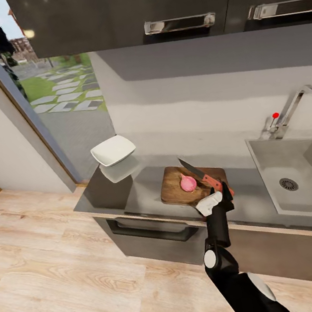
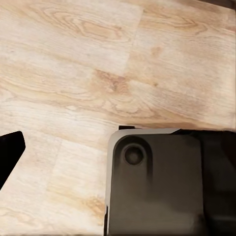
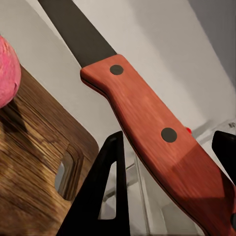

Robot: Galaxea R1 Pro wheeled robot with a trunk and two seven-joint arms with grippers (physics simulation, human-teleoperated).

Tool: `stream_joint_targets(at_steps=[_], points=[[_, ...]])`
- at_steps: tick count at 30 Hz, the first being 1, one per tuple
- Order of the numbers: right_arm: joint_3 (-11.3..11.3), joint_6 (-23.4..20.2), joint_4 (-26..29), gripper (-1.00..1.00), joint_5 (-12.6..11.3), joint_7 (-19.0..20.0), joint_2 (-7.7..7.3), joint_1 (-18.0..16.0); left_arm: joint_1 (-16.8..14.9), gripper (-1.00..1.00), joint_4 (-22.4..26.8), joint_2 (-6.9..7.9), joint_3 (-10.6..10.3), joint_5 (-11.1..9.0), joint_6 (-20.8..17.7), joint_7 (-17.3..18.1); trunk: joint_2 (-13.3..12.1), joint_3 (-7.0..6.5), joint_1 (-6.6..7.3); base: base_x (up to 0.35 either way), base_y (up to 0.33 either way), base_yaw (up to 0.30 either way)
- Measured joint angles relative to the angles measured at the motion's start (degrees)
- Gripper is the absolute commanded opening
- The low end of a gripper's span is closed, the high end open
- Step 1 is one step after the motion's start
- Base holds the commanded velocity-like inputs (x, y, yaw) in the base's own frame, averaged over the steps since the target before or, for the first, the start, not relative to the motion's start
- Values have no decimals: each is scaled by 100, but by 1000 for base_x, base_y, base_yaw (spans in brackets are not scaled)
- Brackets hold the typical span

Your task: In the kitchen, take the Vidalia onion out of the sink, dice it on the chopping board with the paring knife, put the diced onion into the bowl on the countertop, then place both the paring knife and the chopping board into the sink.

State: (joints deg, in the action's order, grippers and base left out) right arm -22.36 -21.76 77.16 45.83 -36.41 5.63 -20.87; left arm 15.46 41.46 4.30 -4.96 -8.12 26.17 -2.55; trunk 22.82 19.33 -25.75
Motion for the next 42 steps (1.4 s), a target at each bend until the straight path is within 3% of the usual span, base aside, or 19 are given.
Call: stream_joint_targets(at_steps=[9, 15, 16, 18, 28, 32, 36, 42], points=[[0, -69, -8, -100, 15, -24, -15, 1, 0, 100, -21, 0, 0, 0, 0, 0, 0, 82, 0, 0, 0, 0], [-7, -67, -23, -100, 185, -215, -13, 0, 0, 100, -22, 0, 0, 0, 0, 0, 0, 137, 0, 0, 0, 0], [-10, -68, -26, -100, 283, -793, -12, 0, 0, 100, -22, 0, 0, 0, 0, 0, 1, 147, 0, 0, 0, 0], [-11, -62, -35, -100, 312, -1092, -11, 0, 0, 100, -22, 0, 0, 0, 0, 0, 0, 165, 0, 0, 0, 0], [-26, -57, -84, -100, 350, -1993, -11, 4, 0, 100, -52, -2, 1, 0, 0, 0, 0, 258, 0, 0, 0, 0], [-151, -54, -238, -100, 355, -2433, 2, 6, 0, 100, -51, 0, 1, 0, 0, 0, 0, 295, 0, 0, 0, 0], [-365, -54, -374, -100, 353, -2570, 6, 7, 0, 100, -49, 0, 1, 0, 0, 0, 0, 332, 0, 0, 0, 0], [-473, -75, -425, -100, 342, -2575, -5, 7, 0, 100, -53, 0, 7, 0, 0, 0, 1, 352, 0, 0, 0, 0]])
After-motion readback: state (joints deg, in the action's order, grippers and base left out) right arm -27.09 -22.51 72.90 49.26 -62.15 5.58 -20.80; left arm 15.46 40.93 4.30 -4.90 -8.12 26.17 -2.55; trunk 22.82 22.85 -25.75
